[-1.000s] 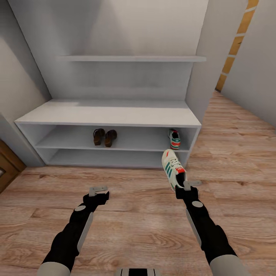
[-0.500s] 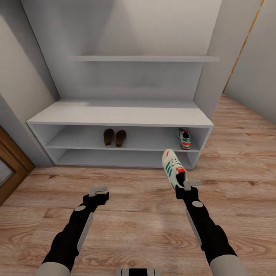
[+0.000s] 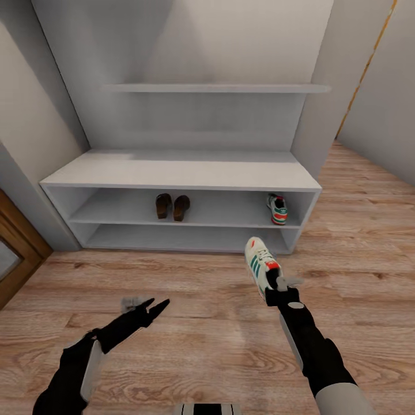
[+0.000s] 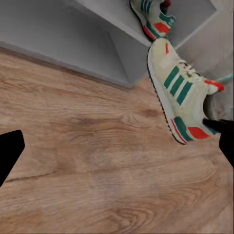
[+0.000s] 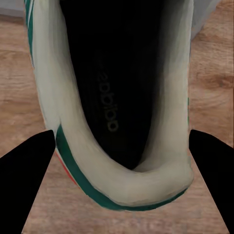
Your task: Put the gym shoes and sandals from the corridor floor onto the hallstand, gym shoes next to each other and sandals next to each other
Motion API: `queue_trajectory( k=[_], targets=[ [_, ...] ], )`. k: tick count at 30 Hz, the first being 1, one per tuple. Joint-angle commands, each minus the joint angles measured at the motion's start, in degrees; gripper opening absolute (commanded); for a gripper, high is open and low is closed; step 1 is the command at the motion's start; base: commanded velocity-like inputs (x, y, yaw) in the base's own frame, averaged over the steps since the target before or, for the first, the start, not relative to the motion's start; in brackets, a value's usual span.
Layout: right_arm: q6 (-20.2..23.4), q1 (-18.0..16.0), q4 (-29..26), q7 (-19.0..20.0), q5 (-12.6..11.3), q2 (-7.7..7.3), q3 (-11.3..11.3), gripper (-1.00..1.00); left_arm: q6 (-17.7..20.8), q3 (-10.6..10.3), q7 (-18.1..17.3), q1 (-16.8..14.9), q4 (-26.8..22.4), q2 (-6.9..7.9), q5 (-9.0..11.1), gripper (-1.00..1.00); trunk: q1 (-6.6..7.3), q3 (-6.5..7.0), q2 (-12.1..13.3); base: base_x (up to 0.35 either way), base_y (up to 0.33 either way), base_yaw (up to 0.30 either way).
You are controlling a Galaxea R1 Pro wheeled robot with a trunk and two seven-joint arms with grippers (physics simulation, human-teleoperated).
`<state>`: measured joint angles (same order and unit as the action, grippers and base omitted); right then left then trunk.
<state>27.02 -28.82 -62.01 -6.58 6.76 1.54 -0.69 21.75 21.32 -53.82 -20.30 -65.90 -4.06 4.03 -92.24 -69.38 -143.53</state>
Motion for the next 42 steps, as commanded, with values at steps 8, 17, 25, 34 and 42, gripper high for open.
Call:
queue_trajectory(
  k=[8, 17, 25, 34, 42],
  targets=[
    [16.8, 0.0, 0.0, 0.0, -0.1, 0.49, 0.0, -1.0, 0.0, 15.7, -17.9, 1.2, -3.5, 0.29, -0.1, 1.0, 0.0, 0.0, 0.0, 0.0, 0.0, 0.0],
    [18.3, 0.0, 0.0, 0.0, -0.1, 1.98, 0.0, -1.0, 0.0, 20.1, -25.0, 1.4, -3.9, 4.76, 0.1, 1.0, 0.0, 0.0, 0.0, 0.0, 0.0, 0.0],
    [21.4, -0.5, 0.1, 0.0, 0.0, 2.24, 0.0, -1.0, 0.0, 21.8, -29.9, 1.4, -4.0, 5.79, -0.1, 1.0, 0.0, 0.0, 0.0, 0.0, 0.0, 0.0],
    [21.7, -2.5, 0.0, -0.1, 0.3, 2.32, 0.0, -1.0, 0.0, 22.0, -32.7, 2.0, -3.9, 8.26, 0.0, 1.0, 0.0, 0.0, 0.0, 0.0, 0.0, 0.0],
    [21.7, -6.7, 0.0, -0.1, 0.3, 2.33, 0.0, -1.0, 0.0, 22.0, -32.9, 2.2, -4.0, 8.45, 0.0, 1.0, 0.0, 0.0, 0.0, 0.0, 0.0, 0.0]
  ],
)
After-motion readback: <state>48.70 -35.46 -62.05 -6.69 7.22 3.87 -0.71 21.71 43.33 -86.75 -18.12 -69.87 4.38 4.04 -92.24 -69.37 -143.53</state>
